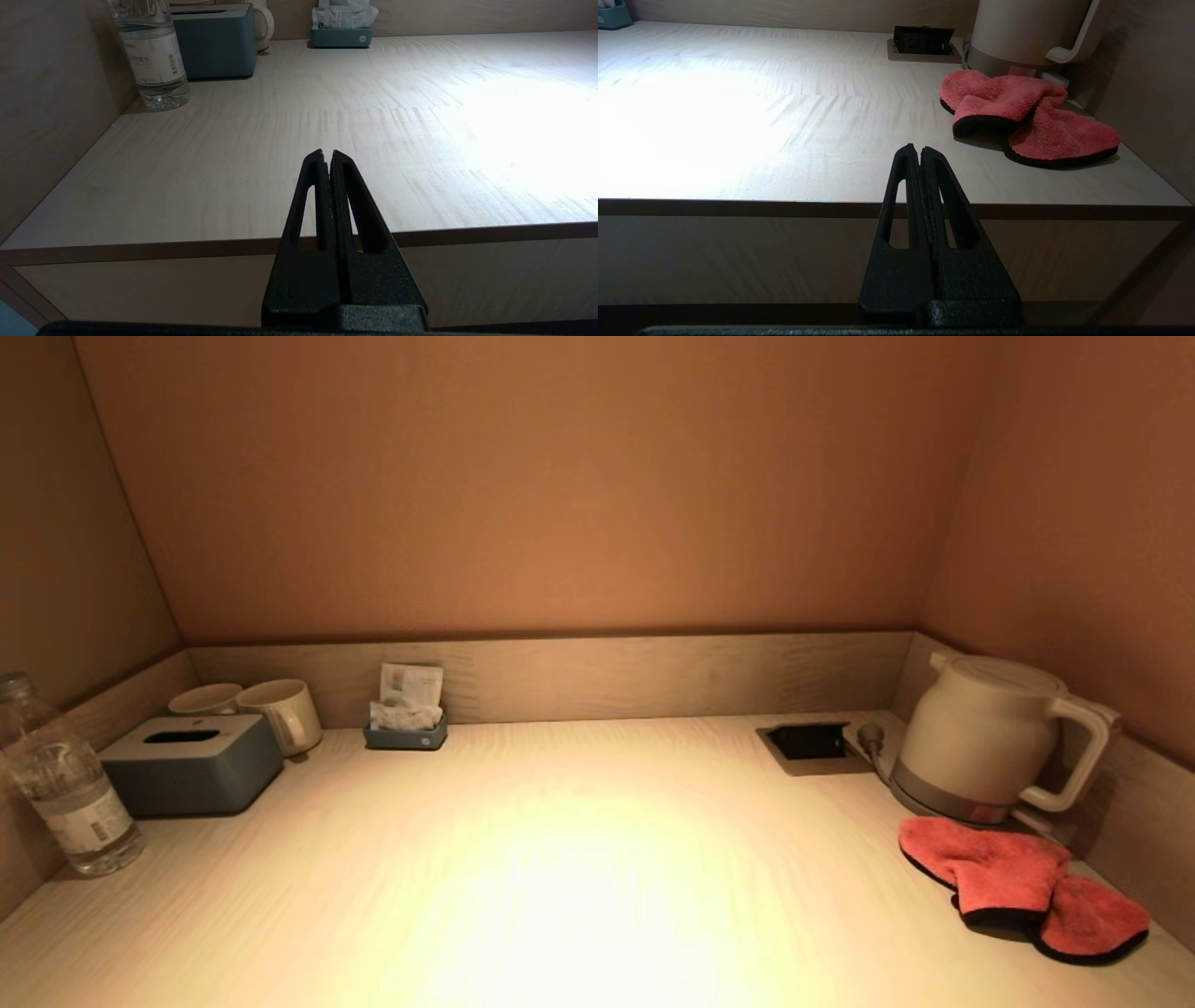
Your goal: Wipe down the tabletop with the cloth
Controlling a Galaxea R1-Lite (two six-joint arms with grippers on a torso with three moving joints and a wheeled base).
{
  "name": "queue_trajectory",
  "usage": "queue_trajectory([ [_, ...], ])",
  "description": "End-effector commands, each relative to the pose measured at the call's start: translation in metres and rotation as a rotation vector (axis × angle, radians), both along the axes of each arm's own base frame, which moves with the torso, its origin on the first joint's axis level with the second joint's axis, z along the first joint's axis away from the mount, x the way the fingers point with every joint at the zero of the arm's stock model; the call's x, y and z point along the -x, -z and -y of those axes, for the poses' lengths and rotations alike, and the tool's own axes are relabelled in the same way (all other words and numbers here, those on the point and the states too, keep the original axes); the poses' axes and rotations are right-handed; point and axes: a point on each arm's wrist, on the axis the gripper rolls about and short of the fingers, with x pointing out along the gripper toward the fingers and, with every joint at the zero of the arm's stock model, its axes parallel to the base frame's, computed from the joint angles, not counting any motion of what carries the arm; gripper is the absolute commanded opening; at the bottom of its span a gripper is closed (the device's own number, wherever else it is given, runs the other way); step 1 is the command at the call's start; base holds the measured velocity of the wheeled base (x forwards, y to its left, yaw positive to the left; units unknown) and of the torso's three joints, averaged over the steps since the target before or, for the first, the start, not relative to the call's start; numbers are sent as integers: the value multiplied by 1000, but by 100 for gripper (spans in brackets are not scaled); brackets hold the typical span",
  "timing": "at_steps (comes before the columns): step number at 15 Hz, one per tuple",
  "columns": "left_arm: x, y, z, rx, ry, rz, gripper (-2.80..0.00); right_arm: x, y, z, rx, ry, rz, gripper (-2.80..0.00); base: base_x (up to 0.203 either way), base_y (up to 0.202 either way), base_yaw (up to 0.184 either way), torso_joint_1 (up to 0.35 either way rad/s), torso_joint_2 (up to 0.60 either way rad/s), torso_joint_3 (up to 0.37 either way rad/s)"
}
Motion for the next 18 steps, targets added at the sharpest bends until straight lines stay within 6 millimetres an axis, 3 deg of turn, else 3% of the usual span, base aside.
queue_trajectory([
  [1,0,0,0,0,-1,0,-280,0,0,0,1,-2,1,-280,0,0,0,0,0,0],
  [18,0,0,0,0,-1,2,-280,0,0,0,0,-1,-1,-280,0,0,0,0,0,0],
])
